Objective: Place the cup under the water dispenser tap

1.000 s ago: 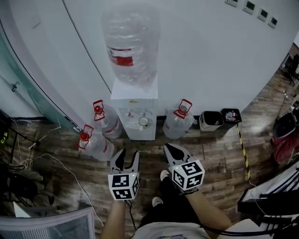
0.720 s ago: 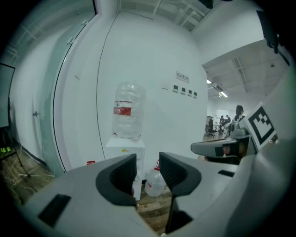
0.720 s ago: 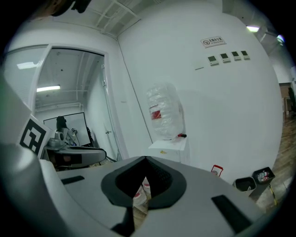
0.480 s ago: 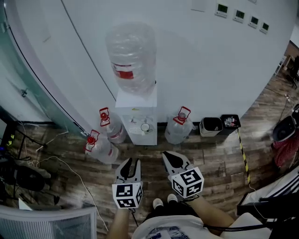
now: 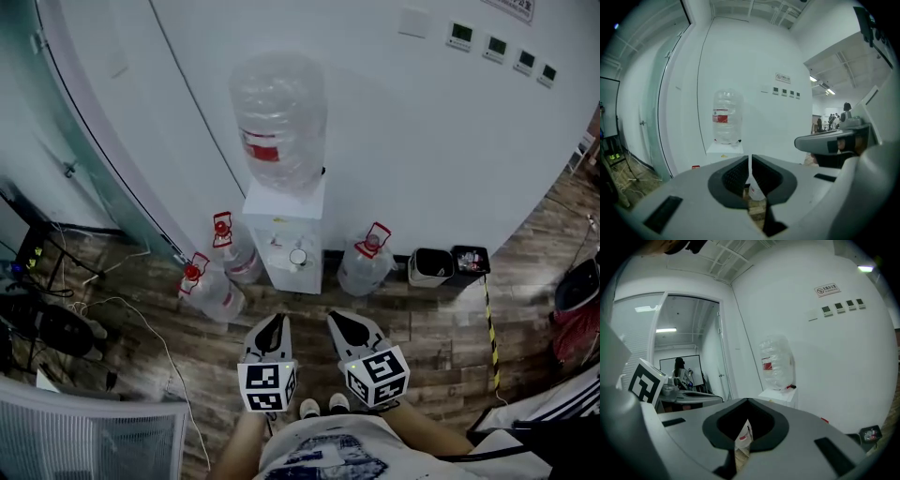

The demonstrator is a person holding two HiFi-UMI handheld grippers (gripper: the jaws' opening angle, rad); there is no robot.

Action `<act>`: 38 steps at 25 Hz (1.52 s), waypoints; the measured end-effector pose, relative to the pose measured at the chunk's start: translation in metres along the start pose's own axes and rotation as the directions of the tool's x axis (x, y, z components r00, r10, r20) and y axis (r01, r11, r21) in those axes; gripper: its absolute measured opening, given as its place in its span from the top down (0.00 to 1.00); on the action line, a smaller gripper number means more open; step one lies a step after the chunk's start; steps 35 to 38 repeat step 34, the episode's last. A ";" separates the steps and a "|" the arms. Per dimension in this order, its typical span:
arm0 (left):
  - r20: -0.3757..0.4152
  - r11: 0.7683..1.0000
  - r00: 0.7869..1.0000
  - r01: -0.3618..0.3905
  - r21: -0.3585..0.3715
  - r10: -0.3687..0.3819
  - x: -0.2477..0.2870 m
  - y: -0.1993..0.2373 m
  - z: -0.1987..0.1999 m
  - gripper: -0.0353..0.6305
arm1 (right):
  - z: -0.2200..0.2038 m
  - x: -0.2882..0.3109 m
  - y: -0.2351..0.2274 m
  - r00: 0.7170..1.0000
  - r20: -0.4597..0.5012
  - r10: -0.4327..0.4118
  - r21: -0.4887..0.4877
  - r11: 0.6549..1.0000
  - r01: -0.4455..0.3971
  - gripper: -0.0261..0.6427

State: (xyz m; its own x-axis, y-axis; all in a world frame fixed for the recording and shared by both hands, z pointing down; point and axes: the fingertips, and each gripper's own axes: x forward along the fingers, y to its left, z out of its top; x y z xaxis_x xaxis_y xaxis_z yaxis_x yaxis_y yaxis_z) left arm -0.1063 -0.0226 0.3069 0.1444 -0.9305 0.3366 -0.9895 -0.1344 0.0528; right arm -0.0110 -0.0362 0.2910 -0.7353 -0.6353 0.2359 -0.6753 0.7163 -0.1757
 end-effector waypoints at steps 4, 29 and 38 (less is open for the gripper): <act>0.014 1.000 1.000 -0.026 0.013 0.026 0.005 -0.001 0.008 0.86 | 0.006 -0.002 -0.014 1.000 0.005 -0.016 0.009 1.000 0.016 0.93; -0.008 1.000 1.000 -0.020 0.015 0.021 0.017 -0.001 0.001 0.87 | -0.002 0.003 -0.022 1.000 -0.005 -0.013 0.024 1.000 0.013 0.93; -0.009 1.000 1.000 -0.023 0.012 0.023 0.021 0.000 -0.001 0.87 | -0.003 0.007 -0.022 1.000 -0.008 -0.010 0.025 1.000 0.010 0.93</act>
